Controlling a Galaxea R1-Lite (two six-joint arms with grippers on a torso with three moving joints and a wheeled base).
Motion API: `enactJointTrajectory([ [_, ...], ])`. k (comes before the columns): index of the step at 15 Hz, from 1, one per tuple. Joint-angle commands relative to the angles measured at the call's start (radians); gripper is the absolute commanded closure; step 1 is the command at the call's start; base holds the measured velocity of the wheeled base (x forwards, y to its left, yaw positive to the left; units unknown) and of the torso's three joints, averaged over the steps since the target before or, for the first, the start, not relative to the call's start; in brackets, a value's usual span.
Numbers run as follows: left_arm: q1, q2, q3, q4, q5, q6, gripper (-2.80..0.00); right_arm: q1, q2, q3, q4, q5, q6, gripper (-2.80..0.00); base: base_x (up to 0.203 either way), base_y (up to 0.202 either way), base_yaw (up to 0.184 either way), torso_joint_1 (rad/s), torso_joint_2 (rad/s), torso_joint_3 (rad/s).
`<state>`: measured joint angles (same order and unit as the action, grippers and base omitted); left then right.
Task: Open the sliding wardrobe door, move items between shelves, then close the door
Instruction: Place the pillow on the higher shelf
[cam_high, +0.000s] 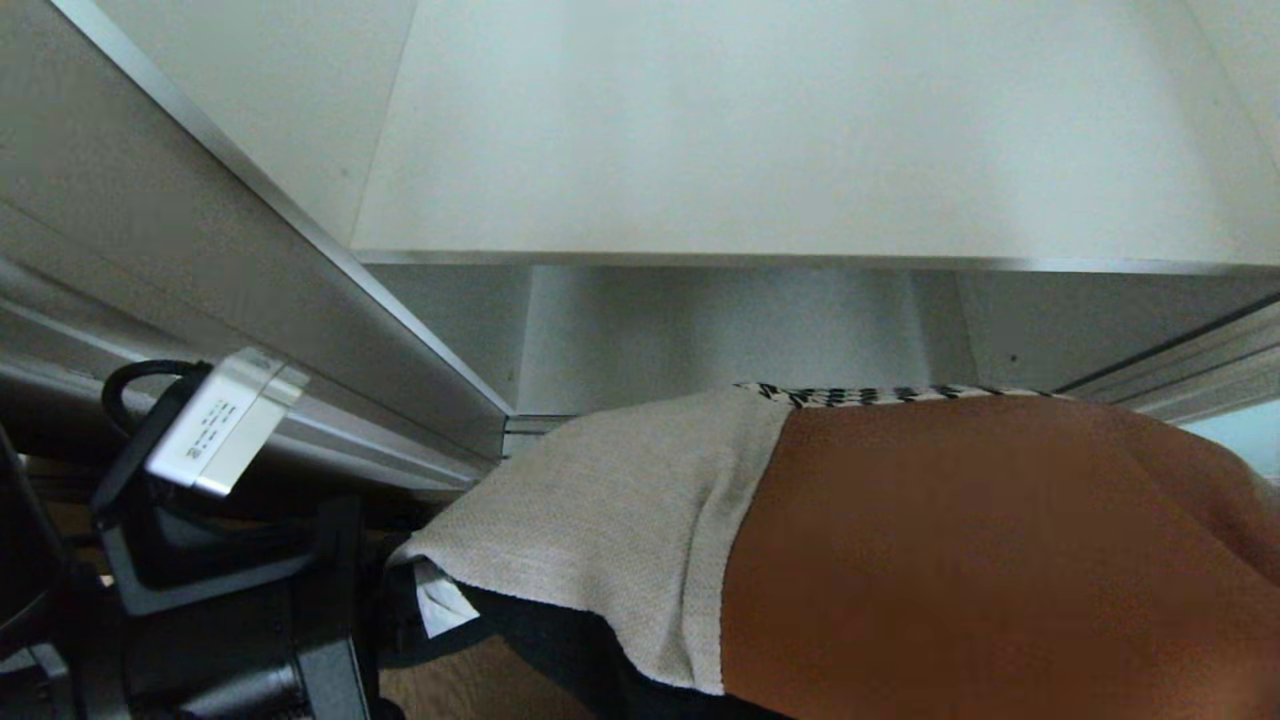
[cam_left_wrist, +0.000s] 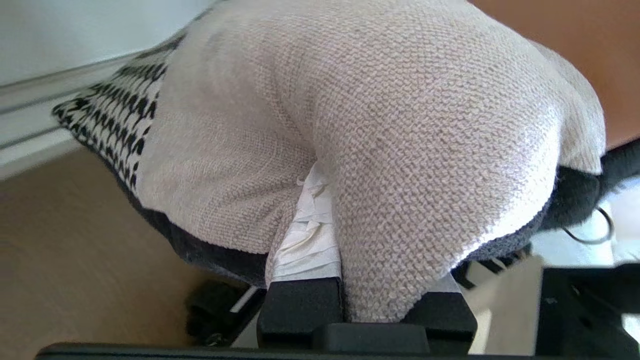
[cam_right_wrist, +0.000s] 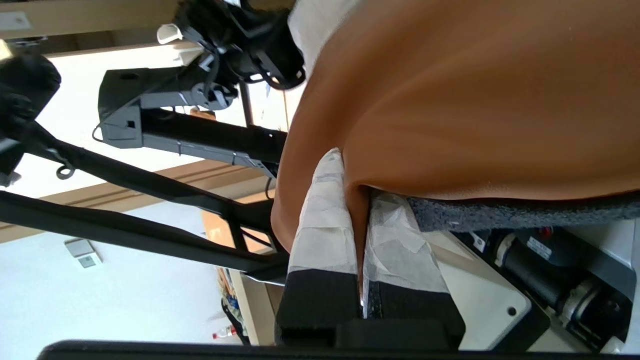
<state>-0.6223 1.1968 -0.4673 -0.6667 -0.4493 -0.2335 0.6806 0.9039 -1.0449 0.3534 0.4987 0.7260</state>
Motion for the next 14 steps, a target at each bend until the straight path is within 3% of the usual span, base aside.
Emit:
enactJointTrajectory([
  [1,0.001,0.003,-0.013,-0.003,0.009,-0.002,0.0,0.0,-0.007,0.013,0.001,0.001,0.003,0.0,0.0,0.0,0.0,0.0,0.0,0.0],
  [5,0.001,-0.006,-0.045,0.001,0.041,-0.004,0.0,0.0,-0.014,0.016,0.001,-0.005,0.004,0.0,0.0,0.0,0.0,0.0,0.0,0.0],
  [14,0.001,-0.006,-0.067,0.001,0.044,-0.004,0.0,-0.001,-0.039,0.032,0.013,-0.005,0.003,0.0,0.0,0.0,0.0,0.0,0.0,0.0],
])
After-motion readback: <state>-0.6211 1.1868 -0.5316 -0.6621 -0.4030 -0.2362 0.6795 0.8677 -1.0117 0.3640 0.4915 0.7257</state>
